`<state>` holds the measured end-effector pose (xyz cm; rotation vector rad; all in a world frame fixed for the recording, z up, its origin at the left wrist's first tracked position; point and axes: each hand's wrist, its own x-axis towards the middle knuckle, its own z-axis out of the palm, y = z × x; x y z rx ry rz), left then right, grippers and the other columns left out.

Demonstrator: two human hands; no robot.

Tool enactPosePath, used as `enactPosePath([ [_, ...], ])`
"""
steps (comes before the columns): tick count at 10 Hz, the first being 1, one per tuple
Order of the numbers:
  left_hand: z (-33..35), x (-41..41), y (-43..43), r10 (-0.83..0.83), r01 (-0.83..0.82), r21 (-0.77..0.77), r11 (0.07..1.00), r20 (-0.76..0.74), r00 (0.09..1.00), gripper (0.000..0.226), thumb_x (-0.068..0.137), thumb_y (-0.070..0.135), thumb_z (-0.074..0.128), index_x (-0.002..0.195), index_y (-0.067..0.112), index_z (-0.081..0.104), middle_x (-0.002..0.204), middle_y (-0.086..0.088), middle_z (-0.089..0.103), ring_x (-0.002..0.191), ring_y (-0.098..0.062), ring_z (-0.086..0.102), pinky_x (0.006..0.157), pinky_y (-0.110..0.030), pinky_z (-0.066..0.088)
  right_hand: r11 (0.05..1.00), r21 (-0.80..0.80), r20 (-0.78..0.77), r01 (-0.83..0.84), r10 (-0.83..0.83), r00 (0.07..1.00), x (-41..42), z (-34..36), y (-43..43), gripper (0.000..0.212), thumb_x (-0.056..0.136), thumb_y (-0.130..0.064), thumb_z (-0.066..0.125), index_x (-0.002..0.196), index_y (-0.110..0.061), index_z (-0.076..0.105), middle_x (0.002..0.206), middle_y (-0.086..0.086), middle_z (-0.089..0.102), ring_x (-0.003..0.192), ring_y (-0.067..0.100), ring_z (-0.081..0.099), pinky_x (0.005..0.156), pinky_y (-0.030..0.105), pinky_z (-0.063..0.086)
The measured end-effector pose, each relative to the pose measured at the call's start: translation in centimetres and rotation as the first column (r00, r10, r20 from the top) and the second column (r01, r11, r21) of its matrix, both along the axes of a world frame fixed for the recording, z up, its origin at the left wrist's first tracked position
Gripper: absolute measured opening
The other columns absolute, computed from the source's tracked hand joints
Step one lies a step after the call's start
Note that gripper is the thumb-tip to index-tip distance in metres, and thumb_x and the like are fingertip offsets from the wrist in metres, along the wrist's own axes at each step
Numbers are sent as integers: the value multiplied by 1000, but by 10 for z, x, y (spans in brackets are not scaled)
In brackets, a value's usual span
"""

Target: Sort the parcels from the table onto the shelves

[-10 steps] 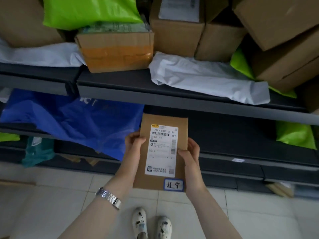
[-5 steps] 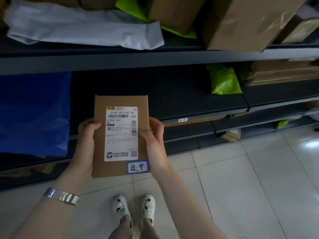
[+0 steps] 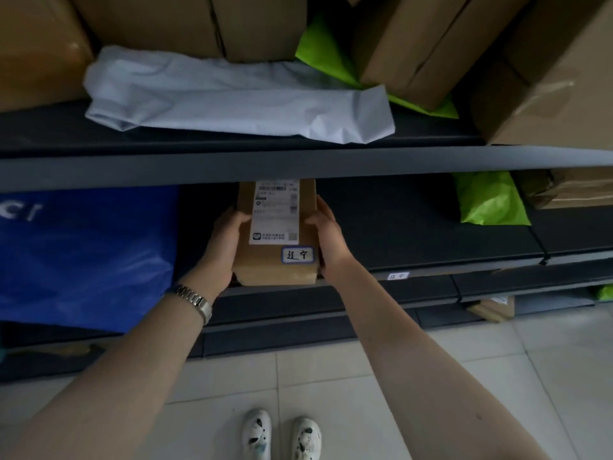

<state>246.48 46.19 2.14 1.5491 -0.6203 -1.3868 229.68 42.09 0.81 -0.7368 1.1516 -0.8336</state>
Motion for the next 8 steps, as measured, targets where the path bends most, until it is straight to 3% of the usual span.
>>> enactPosePath([
  [1,-7,2,-16,-4,7,-57,998,53,999,23,99,28,49,111,37,67,106,-1,72,93,-19,67,68,-31,50,999,20,9,49,-49,999,9,-5,-20,58,99,-17,50,154,-31,40,118,8,71,96,25,71,68,35,60],
  [2,-13,1,-28,5,-2,-62,998,50,999,25,101,25,50,110,43,64,104,5,71,91,-13,66,67,-30,49,997,24,-16,79,-79,997,12,-10,-33,50,104,-24,49,153,-30,43,123,10,70,96,25,70,69,35,59],
  [3,-21,0,-37,30,-29,-81,996,5,1000,26,101,22,53,114,42,65,106,6,70,98,-18,66,74,-34,50,996,23,-27,89,-89,996,11,-16,-42,45,107,-26,48,152,-30,43,115,5,70,89,20,70,64,33,59],
  [4,-29,-3,-44,39,-33,-98,995,59,998,37,104,24,50,140,34,56,116,4,67,105,-20,63,88,-38,48,997,10,-36,71,-70,997,7,-21,-50,45,107,-26,49,152,-28,44,113,4,70,97,25,70,79,40,61],
  [5,-32,-6,-44,7,20,-149,989,182,983,41,107,29,44,148,31,47,127,4,61,114,-17,57,89,-31,46,999,-39,-116,35,-39,993,3,-23,-54,46,106,-27,53,151,-25,46,134,13,67,119,34,67,96,48,57],
  [6,-26,-8,-38,-1,29,-100,995,266,964,48,107,33,45,154,29,40,145,-2,57,122,-18,55,92,-33,45,999,-52,-226,7,-19,974,5,-17,-49,48,106,-34,52,152,-23,46,133,12,67,107,27,69,82,36,60],
  [7,-16,1,-38,221,-205,-96,974,208,953,51,105,23,50,155,22,41,156,-6,48,140,-25,49,108,-34,41,998,-51,-269,46,-58,961,-2,-9,-50,53,105,-46,48,152,-24,43,142,10,62,120,28,64,103,46,53],
  [8,-3,19,-38,372,-360,-115,926,112,921,45,105,23,48,149,18,49,153,-3,52,139,-22,49,113,-33,38,984,-124,-257,130,-159,953,-19,10,-48,59,102,-53,47,155,-27,38,156,7,50,141,30,49,119,54,36],
])
